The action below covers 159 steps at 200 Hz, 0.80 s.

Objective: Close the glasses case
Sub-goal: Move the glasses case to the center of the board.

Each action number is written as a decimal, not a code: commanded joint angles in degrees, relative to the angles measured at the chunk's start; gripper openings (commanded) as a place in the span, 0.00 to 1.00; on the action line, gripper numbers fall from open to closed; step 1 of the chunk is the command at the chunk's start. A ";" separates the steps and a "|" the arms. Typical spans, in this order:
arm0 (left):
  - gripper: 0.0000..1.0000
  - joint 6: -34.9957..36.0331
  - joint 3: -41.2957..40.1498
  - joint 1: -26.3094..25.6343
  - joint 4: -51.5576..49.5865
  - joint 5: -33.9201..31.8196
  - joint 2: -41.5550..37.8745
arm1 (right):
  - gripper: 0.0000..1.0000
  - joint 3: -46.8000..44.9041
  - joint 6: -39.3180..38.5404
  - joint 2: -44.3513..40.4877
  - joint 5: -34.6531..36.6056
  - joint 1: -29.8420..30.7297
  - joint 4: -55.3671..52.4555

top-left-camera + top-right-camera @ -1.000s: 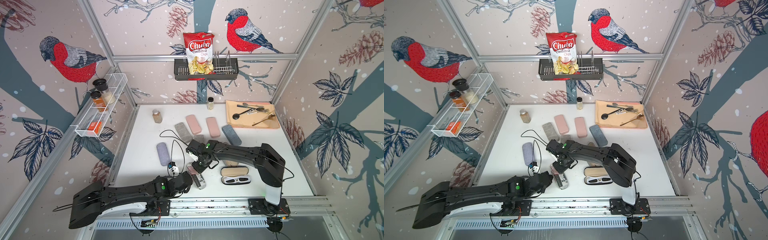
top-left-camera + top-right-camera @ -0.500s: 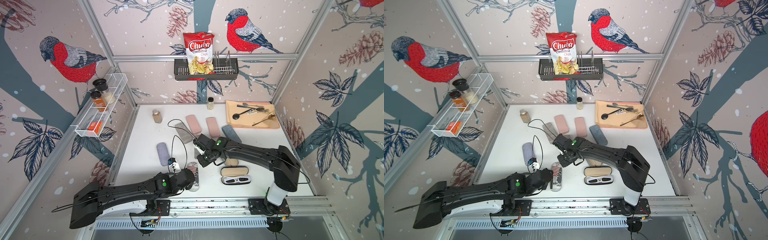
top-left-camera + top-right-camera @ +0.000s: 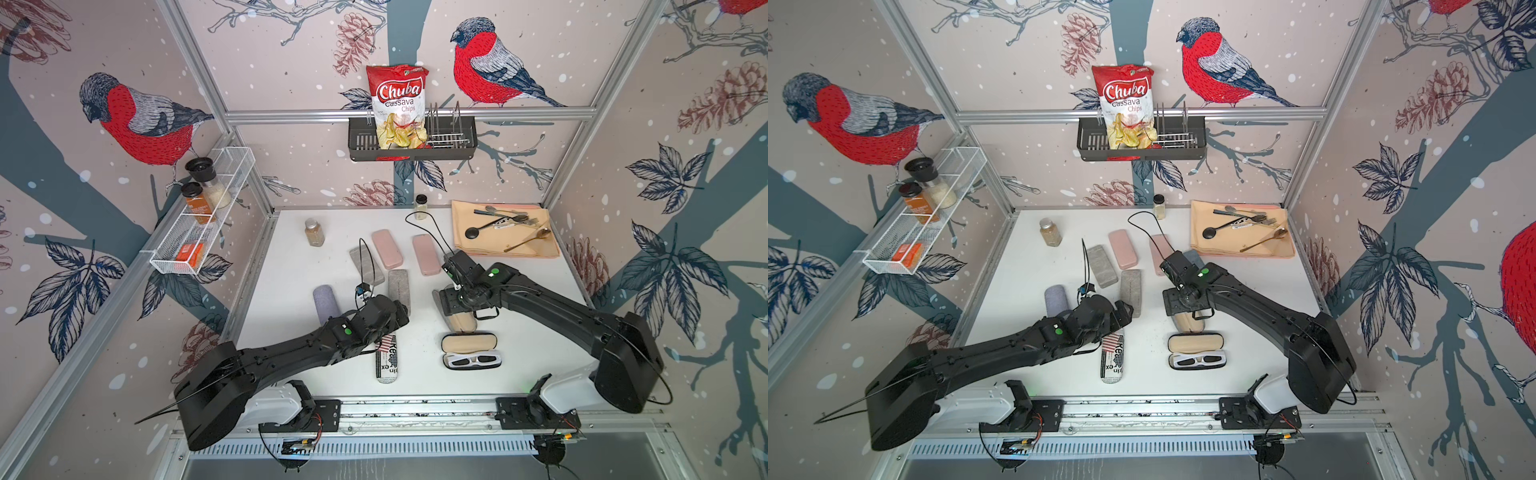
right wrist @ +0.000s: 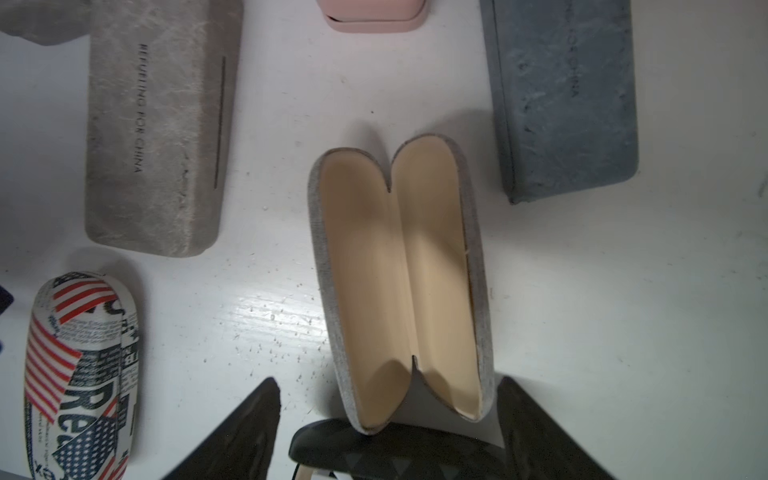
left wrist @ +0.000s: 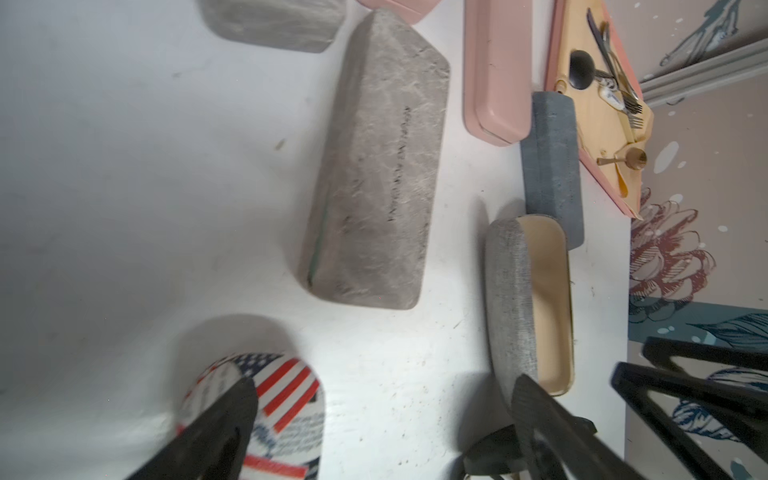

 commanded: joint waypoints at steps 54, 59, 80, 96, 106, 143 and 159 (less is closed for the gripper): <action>0.95 10.26 12.74 4.04 5.31 11.84 14.13 | 0.79 -2.24 -4.30 4.36 -3.31 -7.86 5.83; 0.95 10.41 13.43 4.22 5.48 12.53 15.10 | 0.79 -2.25 -4.69 4.72 -3.71 -8.41 5.88; 0.94 10.90 15.91 4.60 6.04 15.06 18.87 | 0.75 -2.53 -6.32 6.30 -5.45 -9.67 6.14; 0.94 10.90 17.06 4.66 6.69 16.44 21.31 | 0.74 -2.60 -7.47 7.53 -7.17 -9.80 6.57; 0.93 10.74 17.43 4.68 7.14 17.25 22.50 | 0.70 -2.61 -8.05 8.40 -8.15 -9.80 6.75; 0.92 10.54 17.80 4.77 7.75 18.07 23.66 | 0.56 -3.54 -8.87 10.66 -10.92 -10.50 8.29; 0.92 10.72 17.81 4.86 7.18 17.69 23.37 | 0.48 -3.72 -9.03 11.54 -11.44 -10.68 8.94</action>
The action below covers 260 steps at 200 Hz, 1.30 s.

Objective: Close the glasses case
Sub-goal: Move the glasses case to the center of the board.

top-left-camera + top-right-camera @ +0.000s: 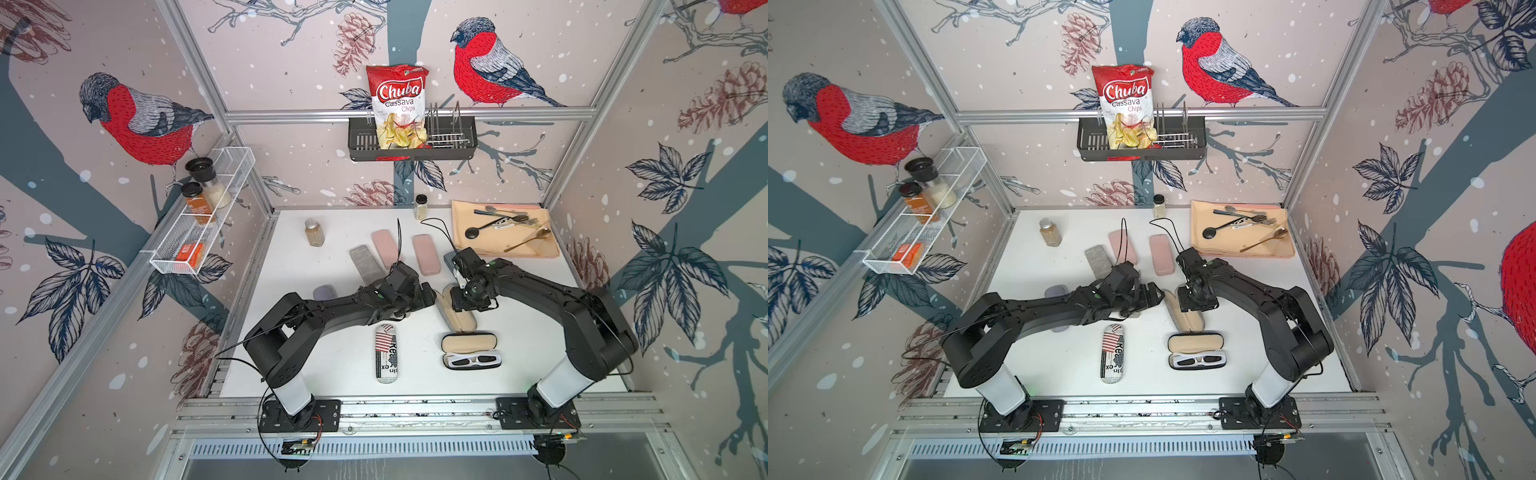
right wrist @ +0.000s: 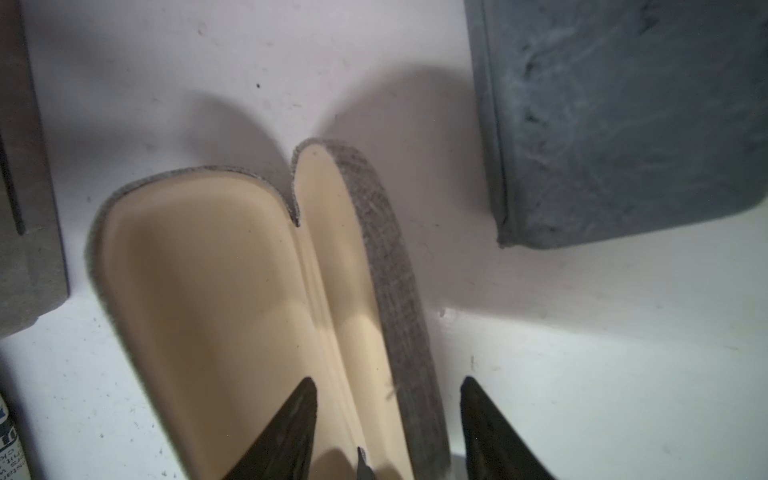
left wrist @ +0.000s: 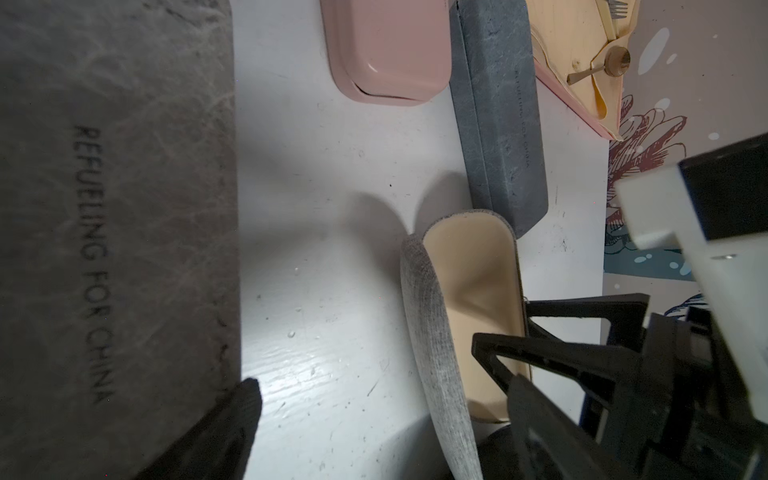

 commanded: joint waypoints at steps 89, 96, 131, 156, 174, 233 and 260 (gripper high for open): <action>0.92 0.44 -0.75 0.16 0.73 0.33 -0.68 | 0.23 2.81 -1.58 1.74 -1.14 -0.56 1.69; 0.92 0.43 -0.83 0.12 0.66 0.31 -0.72 | 0.23 2.91 -1.50 1.87 -1.18 -0.59 1.77; 0.92 0.37 -1.24 0.16 0.58 0.41 -0.77 | 0.19 2.99 -1.57 2.53 -1.75 -0.62 2.20; 0.92 0.37 -1.46 0.16 0.71 0.34 -0.91 | 0.14 3.56 -1.67 2.73 -0.99 -0.67 2.11; 0.92 0.37 -1.37 0.16 0.70 0.40 -0.90 | 0.13 4.37 -1.62 2.62 -0.04 -0.83 1.92; 0.92 1.06 0.02 0.16 0.03 0.78 -0.29 | 0.15 7.33 -2.38 2.75 3.78 -1.81 -0.11; 0.92 1.32 0.63 0.16 -0.38 0.95 0.13 | 0.16 8.23 -3.20 3.46 6.59 -2.23 -1.98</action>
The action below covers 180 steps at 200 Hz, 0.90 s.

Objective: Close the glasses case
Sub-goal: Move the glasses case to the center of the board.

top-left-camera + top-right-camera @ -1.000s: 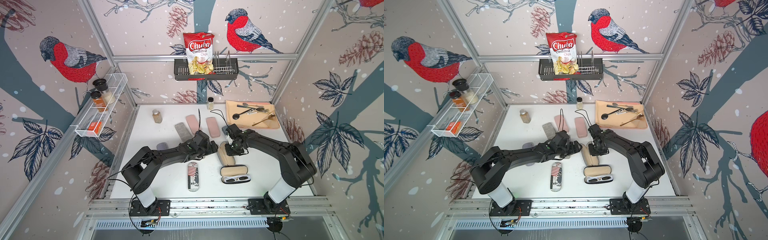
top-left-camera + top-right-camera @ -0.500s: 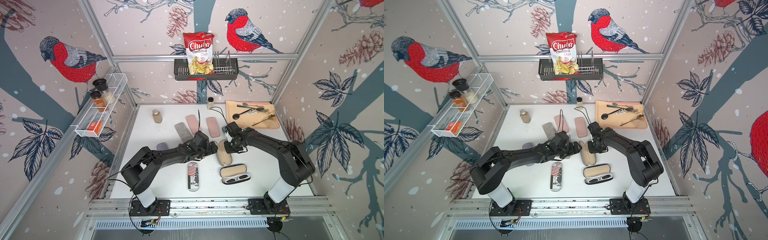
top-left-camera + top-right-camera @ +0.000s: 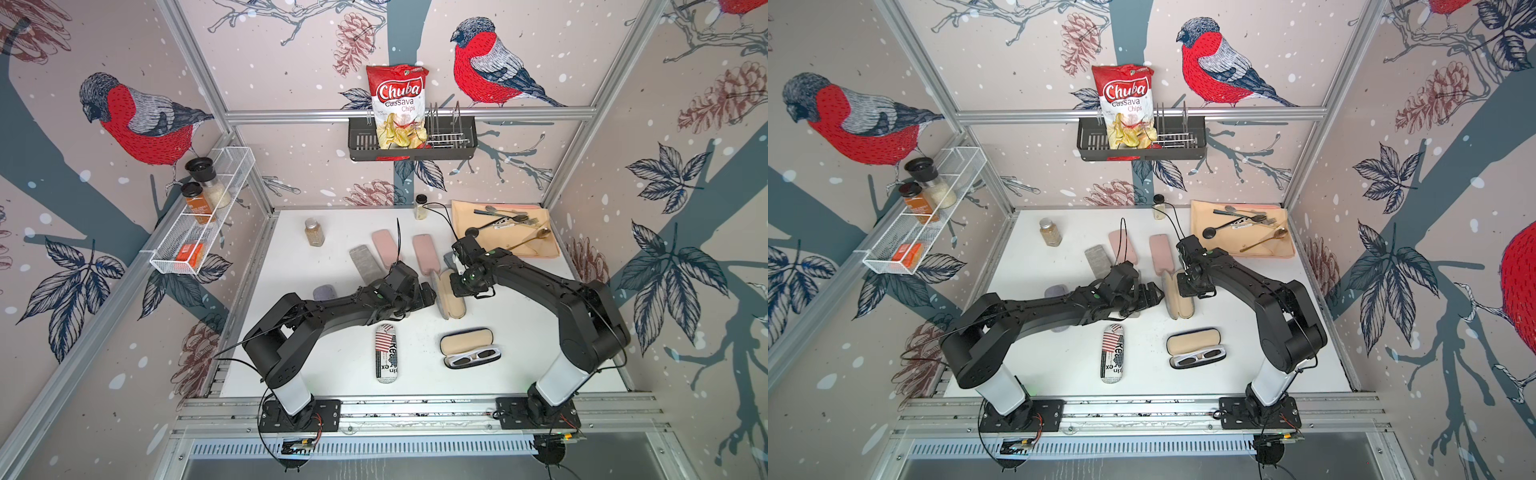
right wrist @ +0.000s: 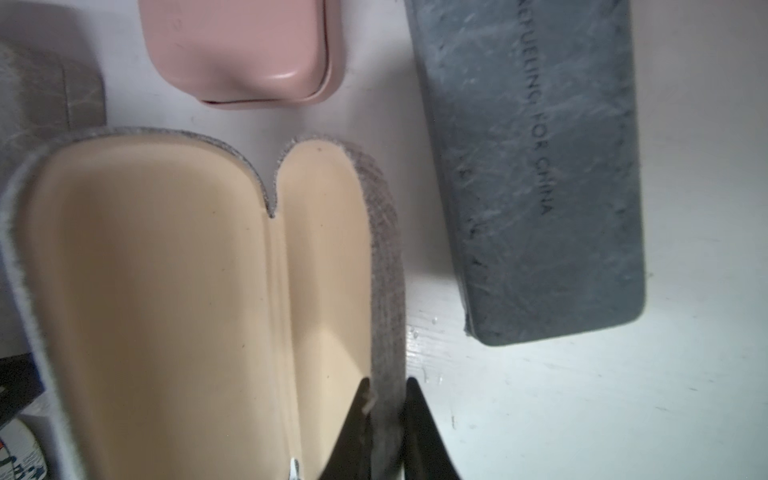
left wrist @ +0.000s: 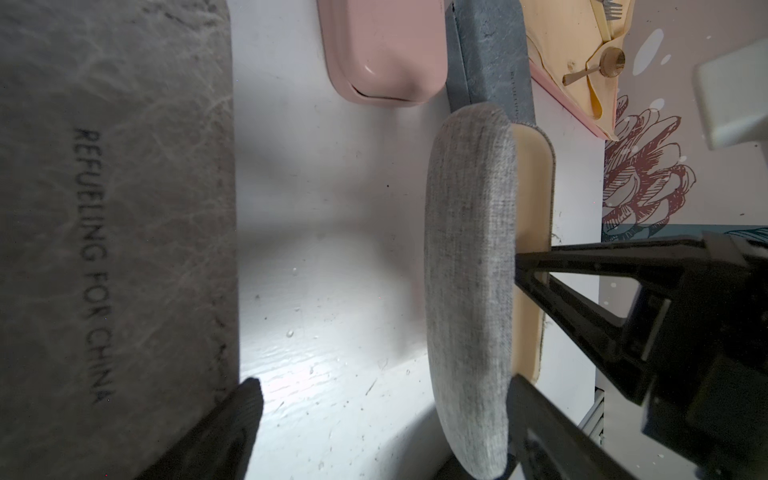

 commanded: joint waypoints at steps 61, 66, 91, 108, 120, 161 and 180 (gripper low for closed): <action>0.92 1.41 1.85 0.10 -0.70 1.45 1.43 | 0.21 1.55 -1.63 0.75 4.65 -0.42 -3.28; 0.92 1.51 2.17 0.10 -0.82 1.41 1.48 | 0.22 1.58 -1.58 0.58 4.47 -0.42 -3.19; 0.89 2.19 3.30 0.09 -1.10 1.79 2.15 | 0.27 1.78 -1.82 -0.04 3.45 -0.42 -3.02; 0.73 2.39 3.30 0.10 -0.34 2.86 2.84 | 0.30 1.52 -1.87 -0.90 2.38 -0.42 -2.55; 0.52 2.39 5.29 0.10 0.19 3.74 3.68 | 0.30 1.20 -1.78 -1.80 2.05 -0.46 -2.17; 0.00 2.45 6.57 0.10 2.65 6.70 5.16 | 0.28 0.15 -0.63 -5.47 1.74 -0.55 -0.98; 0.00 3.11 7.24 0.10 3.04 7.21 4.94 | 0.22 -0.84 0.25 -7.12 2.32 -1.00 -0.34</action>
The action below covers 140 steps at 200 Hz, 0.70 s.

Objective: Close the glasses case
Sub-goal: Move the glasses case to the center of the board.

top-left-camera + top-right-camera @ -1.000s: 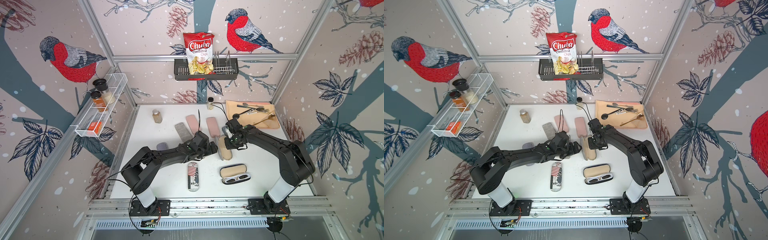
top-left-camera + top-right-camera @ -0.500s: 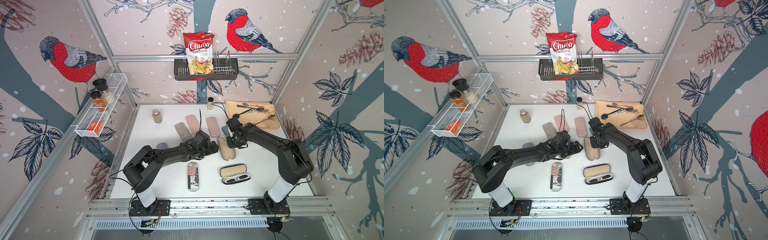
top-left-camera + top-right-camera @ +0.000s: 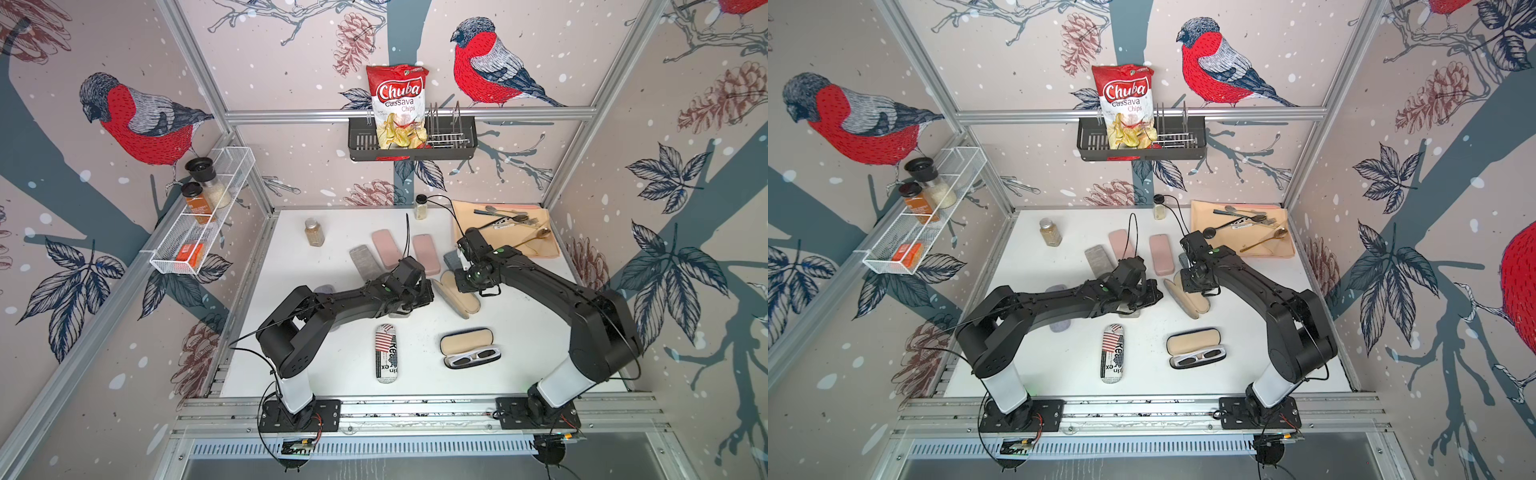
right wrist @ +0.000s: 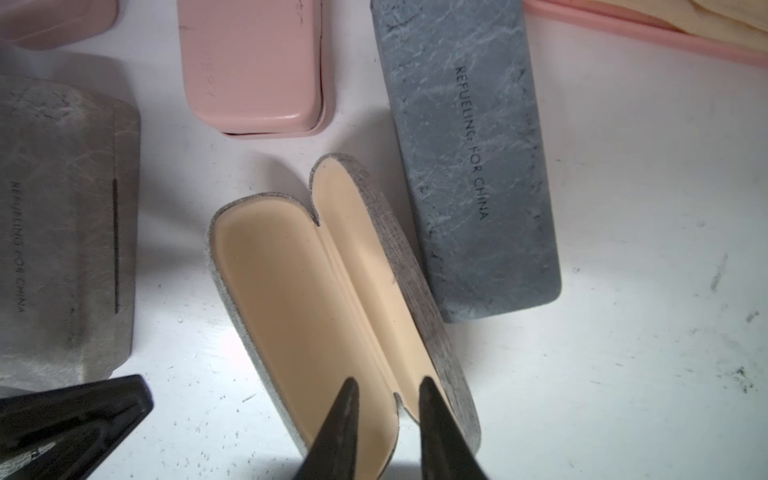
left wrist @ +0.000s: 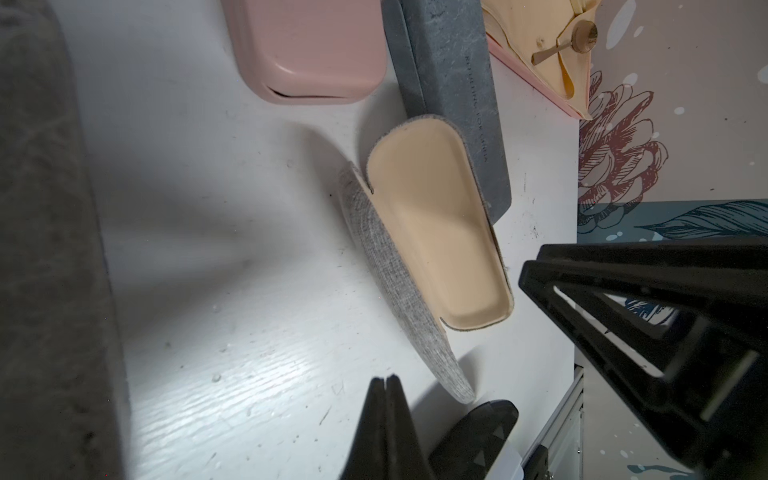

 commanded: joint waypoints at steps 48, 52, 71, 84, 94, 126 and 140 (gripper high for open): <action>0.00 2.67 2.96 -1.32 1.45 2.88 0.23 | 0.03 -2.34 1.90 -2.72 0.30 -2.10 1.69; 0.00 2.77 3.27 -1.59 1.27 2.83 0.56 | 0.03 -2.41 1.98 -2.71 0.27 -2.28 1.77; 0.00 2.82 4.04 -2.10 0.68 2.87 2.60 | 0.03 -2.50 2.03 -2.49 0.07 -2.84 2.09; 0.00 2.47 4.14 -2.02 1.26 2.60 3.88 | 0.03 -2.60 2.08 -2.49 0.00 -3.04 2.21; 0.00 2.34 4.42 -2.10 1.45 2.60 4.86 | 0.03 -2.66 1.98 -2.49 0.01 -3.22 2.14; 0.00 1.90 4.55 -2.08 1.69 1.73 6.82 | 0.04 -2.94 1.66 -2.23 0.06 -4.06 2.00; 0.00 1.68 4.49 -2.10 1.99 2.09 7.22 | 0.04 -3.10 1.54 -2.23 0.15 -4.39 1.96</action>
